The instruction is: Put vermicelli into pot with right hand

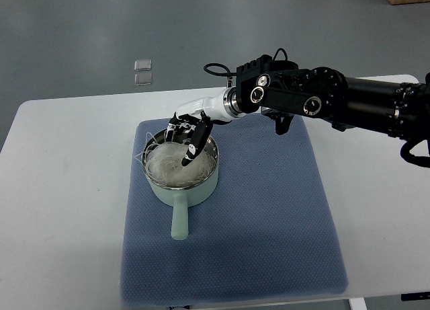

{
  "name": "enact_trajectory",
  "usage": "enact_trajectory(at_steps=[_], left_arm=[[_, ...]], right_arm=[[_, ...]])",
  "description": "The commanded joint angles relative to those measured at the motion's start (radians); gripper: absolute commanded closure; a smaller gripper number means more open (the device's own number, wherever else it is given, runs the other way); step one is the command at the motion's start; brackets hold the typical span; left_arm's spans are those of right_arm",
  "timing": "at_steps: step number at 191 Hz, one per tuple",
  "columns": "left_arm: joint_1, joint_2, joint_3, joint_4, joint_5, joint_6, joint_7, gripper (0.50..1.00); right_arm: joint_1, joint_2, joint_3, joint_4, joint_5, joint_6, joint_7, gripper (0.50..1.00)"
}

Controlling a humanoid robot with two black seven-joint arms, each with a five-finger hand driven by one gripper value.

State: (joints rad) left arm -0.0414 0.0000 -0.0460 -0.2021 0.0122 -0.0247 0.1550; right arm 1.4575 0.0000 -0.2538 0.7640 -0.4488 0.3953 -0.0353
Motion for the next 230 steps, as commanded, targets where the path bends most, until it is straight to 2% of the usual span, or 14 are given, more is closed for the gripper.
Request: enact_trajectory(at_steps=[1, 68, 112, 143, 173, 210, 230], left_arm=[[0.000, 0.000, 0.000, 0.000, 0.000, 0.000, 0.000, 0.500], [0.000, 0.000, 0.002, 0.000, 0.000, 0.000, 0.000, 0.500], [0.000, 0.000, 0.002, 0.000, 0.000, 0.000, 0.000, 0.500], [0.000, 0.000, 0.002, -0.002, 0.000, 0.000, 0.000, 0.500], [0.000, 0.000, 0.003, -0.002, 0.000, 0.000, 0.000, 0.500], [0.000, 0.000, 0.003, -0.007, 0.002, 0.000, 0.000, 0.500], [0.000, 0.000, 0.003, -0.010, 0.002, 0.000, 0.000, 0.500]], right_arm=[[0.011, 0.000, 0.005, 0.000, 0.007, 0.002, 0.000, 0.570], [0.041, -0.120, 0.153, 0.009, 0.016, 0.020, 0.003, 0.570], [0.014, -0.210, 0.370, 0.009, 0.024, 0.005, 0.009, 0.570], [-0.106, -0.285, 0.613, 0.009, 0.088, -0.006, 0.034, 0.570], [-0.275, -0.330, 0.867, 0.006, 0.171, -0.067, 0.081, 0.570], [-0.500, -0.296, 1.157, 0.006, 0.252, -0.102, 0.141, 0.570], [-0.626, -0.249, 1.266, 0.003, 0.288, -0.101, 0.210, 0.570]])
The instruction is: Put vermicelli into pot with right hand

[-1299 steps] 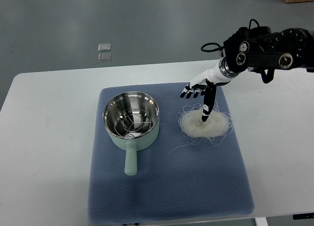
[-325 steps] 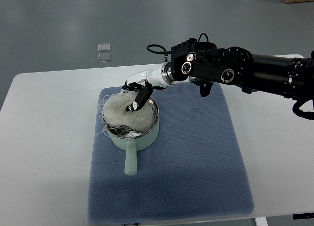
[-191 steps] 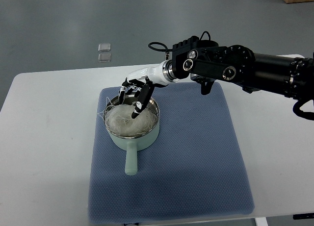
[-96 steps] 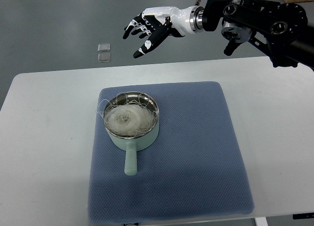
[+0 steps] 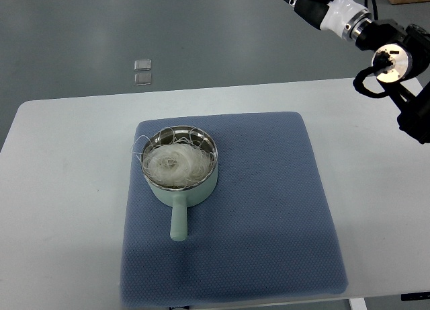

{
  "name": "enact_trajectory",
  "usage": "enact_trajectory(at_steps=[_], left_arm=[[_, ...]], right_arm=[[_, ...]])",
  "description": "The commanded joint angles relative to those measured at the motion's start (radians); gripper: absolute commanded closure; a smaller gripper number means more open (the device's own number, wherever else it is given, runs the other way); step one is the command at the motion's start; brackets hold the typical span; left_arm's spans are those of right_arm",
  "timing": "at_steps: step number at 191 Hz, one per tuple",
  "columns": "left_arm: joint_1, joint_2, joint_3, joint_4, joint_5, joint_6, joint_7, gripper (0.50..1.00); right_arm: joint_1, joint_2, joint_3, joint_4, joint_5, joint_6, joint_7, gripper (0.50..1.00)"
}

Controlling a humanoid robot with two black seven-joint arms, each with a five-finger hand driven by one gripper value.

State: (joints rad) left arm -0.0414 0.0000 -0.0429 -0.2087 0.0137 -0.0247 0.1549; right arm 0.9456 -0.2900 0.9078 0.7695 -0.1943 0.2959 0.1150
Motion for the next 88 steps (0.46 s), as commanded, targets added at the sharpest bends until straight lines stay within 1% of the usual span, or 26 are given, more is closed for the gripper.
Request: enact_trajectory(at_steps=[1, 12, 35, 60, 88], left_arm=[[0.000, 0.000, 0.000, -0.003, 0.000, 0.000, 0.000, 0.500], [0.000, 0.000, 0.001, -0.003, 0.000, 0.000, 0.000, 0.500], [0.000, 0.000, 0.001, -0.003, 0.000, -0.001, 0.000, 0.500], [0.000, 0.000, 0.001, -0.006, 0.002, -0.001, 0.002, 0.500], [0.000, 0.000, 0.003, -0.006, 0.002, 0.000, 0.002, 0.500]], right_arm=[[-0.114, 0.042, 0.105, -0.003, 0.033, -0.001, 0.060, 0.570], [-0.171, 0.068, 0.141, -0.006, 0.047, 0.002, 0.107, 0.570], [-0.237, 0.100, 0.157, -0.010, 0.067, 0.009, 0.161, 0.570], [-0.258, 0.124, 0.158, -0.010, 0.095, 0.009, 0.170, 0.570], [-0.277, 0.127, 0.155, -0.012, 0.098, 0.011, 0.170, 0.570]])
